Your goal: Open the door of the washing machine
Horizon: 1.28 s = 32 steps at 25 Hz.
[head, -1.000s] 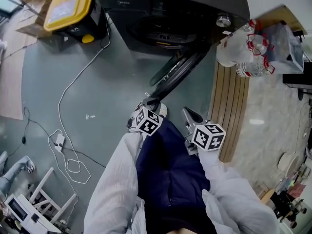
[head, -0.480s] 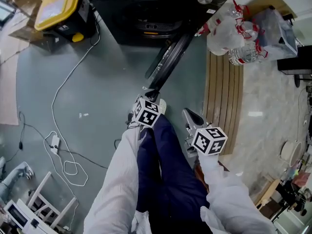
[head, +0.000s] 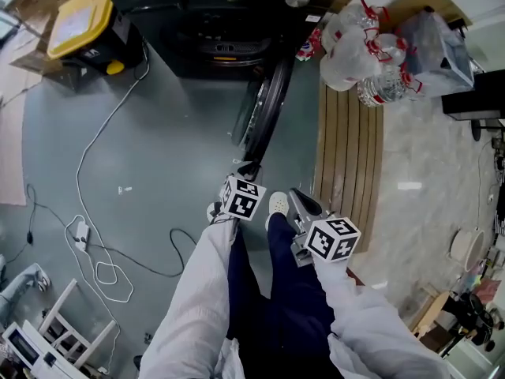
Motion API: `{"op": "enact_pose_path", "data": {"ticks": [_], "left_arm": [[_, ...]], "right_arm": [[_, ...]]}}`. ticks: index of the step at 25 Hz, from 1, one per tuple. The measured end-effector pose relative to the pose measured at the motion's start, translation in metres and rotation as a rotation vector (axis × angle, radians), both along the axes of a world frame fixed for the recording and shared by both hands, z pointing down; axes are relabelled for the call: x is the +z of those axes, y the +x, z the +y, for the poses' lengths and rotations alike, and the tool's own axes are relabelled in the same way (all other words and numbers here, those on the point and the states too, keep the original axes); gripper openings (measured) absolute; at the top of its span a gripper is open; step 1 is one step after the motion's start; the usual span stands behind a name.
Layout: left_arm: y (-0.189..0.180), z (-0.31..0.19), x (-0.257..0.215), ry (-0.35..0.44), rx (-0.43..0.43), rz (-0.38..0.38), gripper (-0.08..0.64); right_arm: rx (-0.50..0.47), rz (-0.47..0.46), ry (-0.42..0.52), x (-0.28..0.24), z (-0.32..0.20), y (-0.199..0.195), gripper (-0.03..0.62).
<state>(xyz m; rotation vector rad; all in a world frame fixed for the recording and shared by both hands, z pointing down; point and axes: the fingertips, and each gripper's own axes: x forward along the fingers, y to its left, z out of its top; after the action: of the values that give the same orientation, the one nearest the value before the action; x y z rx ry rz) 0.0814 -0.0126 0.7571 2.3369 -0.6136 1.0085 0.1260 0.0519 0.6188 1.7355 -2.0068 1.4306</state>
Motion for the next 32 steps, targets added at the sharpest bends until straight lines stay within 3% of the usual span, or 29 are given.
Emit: {"op": "enact_pose_path", "data": {"ticks": [7, 11, 19, 27, 29, 32], "left_arm": [[0.063, 0.031, -0.001, -0.003, -0.053, 0.039, 0.083], [0.082, 0.036, -0.001, 0.000, -0.134, 0.043, 0.080], [0.089, 0.039, -0.001, -0.026, -0.164, -0.037, 0.079], [0.092, 0.051, -0.030, -0.082, -0.185, -0.066, 0.166], [0.090, 0.058, -0.045, -0.104, -0.181, -0.056, 0.188], [0.084, 0.058, -0.082, -0.104, -0.209, 0.019, 0.201]], "right_arm": [[-0.071, 0.033, -0.032, 0.003, 0.019, 0.063, 0.008], [-0.104, 0.036, -0.020, -0.001, 0.024, 0.092, 0.008], [-0.131, 0.009, 0.012, -0.012, 0.032, 0.114, 0.008], [-0.137, 0.024, 0.065, -0.044, 0.023, 0.136, 0.008], [-0.129, 0.039, 0.086, -0.057, 0.021, 0.143, 0.008], [-0.119, 0.032, 0.116, -0.077, 0.012, 0.148, 0.008]]}}
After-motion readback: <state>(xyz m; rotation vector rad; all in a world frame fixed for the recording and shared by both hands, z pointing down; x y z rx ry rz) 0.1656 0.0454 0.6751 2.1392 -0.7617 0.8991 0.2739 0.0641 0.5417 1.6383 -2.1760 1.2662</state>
